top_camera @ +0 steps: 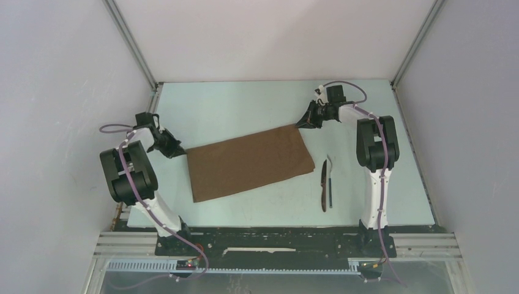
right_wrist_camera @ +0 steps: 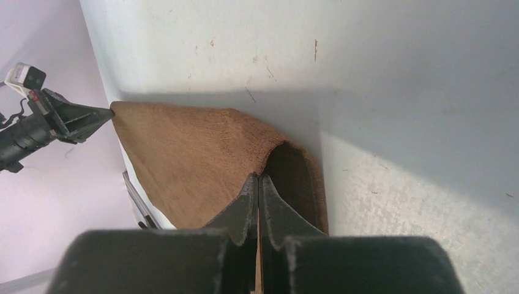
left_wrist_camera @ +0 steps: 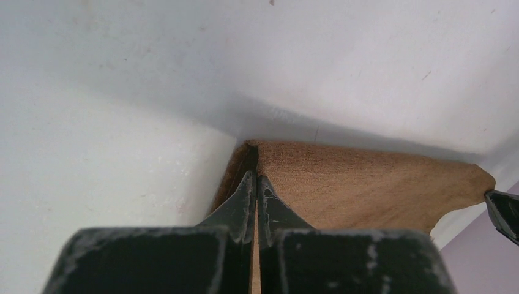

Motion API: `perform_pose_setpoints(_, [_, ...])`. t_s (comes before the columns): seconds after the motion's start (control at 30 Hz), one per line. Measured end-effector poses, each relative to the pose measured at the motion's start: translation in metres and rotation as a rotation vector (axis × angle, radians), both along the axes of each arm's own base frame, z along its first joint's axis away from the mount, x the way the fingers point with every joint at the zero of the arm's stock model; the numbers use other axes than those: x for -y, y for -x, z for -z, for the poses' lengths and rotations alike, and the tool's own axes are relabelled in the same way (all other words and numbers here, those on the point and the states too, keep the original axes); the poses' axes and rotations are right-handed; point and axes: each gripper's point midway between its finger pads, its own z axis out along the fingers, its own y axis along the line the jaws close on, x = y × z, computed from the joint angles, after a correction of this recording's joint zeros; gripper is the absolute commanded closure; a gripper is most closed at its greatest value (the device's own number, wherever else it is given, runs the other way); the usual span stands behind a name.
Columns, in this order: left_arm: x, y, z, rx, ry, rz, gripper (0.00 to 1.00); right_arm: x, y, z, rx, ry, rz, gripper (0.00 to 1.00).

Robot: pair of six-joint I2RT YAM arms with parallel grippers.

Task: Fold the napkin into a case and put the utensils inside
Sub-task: Smooth out the crumpled napkin at the center of the board.

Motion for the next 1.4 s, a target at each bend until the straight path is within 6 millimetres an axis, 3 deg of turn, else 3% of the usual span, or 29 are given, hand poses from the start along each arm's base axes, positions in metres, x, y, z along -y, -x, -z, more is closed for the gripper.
perform_pose_setpoints(0.27, [-0.004, 0.002, 0.011, -0.026, 0.022, -0.018, 0.99, -0.001, -0.008, 0.002, 0.007, -0.002, 0.002, 1.0])
perform_pose_setpoints(0.5, [-0.007, -0.004, 0.005, -0.009, 0.015, -0.02, 1.0, -0.002, -0.021, 0.004, 0.02, 0.003, 0.006, 1.0])
perform_pose_setpoints(0.57, [-0.008, -0.008, 0.001, 0.0, 0.011, -0.021, 0.99, -0.001, -0.023, 0.004, 0.022, 0.008, 0.01, 0.93])
perform_pose_setpoints(0.6, [-0.009, -0.01, -0.001, 0.004, 0.009, -0.021, 0.96, -0.001, -0.023, 0.004, 0.021, 0.012, 0.011, 0.87])
perform_pose_setpoints(0.7, [-0.015, -0.018, -0.006, 0.013, -0.01, -0.022, 0.72, 0.001, -0.023, 0.005, 0.015, 0.033, 0.016, 0.64])
perform_pose_setpoints(0.8, [-0.023, -0.019, -0.008, 0.0, -0.047, -0.029, 0.58, 0.008, -0.023, 0.008, -0.001, 0.091, 0.034, 0.48])
perform_pose_setpoints(0.9, [-0.032, -0.012, -0.008, -0.039, -0.108, -0.046, 0.36, 0.019, -0.016, 0.012, -0.032, 0.208, 0.06, 0.38])
perform_pose_setpoints(1.0, [-0.037, 0.001, -0.02, -0.056, -0.187, -0.05, 0.33, 0.033, -0.003, 0.0, -0.035, 0.32, 0.083, 0.34])
perform_pose_setpoints(1.1, [-0.025, 0.005, -0.046, 0.013, -0.213, -0.031, 0.4, 0.03, 0.006, -0.033, 0.017, 0.332, 0.076, 0.32])
perform_pose_setpoints(1.2, [0.01, 0.004, -0.06, 0.092, -0.146, 0.034, 0.37, 0.009, 0.016, -0.064, 0.079, 0.237, 0.039, 0.29])
perform_pose_setpoints(1.27, [0.031, 0.005, -0.052, 0.096, -0.084, 0.079, 0.33, -0.001, 0.032, -0.068, 0.081, 0.179, 0.018, 0.27])
perform_pose_setpoints(1.4, [0.051, 0.013, -0.02, 0.02, 0.037, 0.105, 0.33, -0.008, 0.081, -0.049, -0.026, 0.09, -0.015, 0.24])
